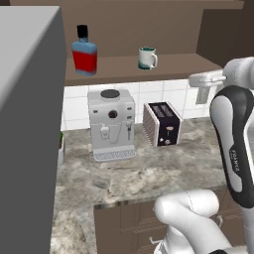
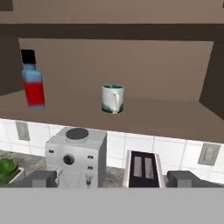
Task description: Open the cabinet directly in front. Then move the liquor and the mug to the dining counter with the candle on it.
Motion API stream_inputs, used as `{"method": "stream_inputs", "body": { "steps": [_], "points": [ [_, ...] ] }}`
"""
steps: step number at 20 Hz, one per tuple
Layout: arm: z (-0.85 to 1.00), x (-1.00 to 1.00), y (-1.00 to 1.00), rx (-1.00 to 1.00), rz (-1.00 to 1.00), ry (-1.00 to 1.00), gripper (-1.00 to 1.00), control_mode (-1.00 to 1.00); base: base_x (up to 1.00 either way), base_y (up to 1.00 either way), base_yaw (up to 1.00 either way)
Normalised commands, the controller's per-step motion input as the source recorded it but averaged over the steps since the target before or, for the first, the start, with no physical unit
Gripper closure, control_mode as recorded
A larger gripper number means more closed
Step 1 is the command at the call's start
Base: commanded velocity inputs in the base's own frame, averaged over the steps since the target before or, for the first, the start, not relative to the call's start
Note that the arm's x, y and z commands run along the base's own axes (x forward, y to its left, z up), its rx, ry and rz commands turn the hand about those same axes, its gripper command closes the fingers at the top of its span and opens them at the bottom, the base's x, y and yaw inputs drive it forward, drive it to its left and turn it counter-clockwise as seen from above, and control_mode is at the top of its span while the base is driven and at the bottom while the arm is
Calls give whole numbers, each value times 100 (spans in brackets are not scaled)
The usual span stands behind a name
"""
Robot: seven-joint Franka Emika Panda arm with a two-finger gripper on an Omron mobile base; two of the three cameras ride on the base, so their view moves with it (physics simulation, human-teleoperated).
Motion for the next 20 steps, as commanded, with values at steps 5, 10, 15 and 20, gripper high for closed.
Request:
{"method": "stream_inputs", "body": {
  "steps": [5,10,15,20],
  "points": [
    [2,30,1,11,-10,0,-100,-100,0,0,0],
    [0,37,5,2,-7,0,-100,-100,0,0,0],
    [19,54,0,0,0,4,-100,-100,0,0,0],
    [17,38,0,0,0,3,-100,-100,0,0,0]
  ]
}}
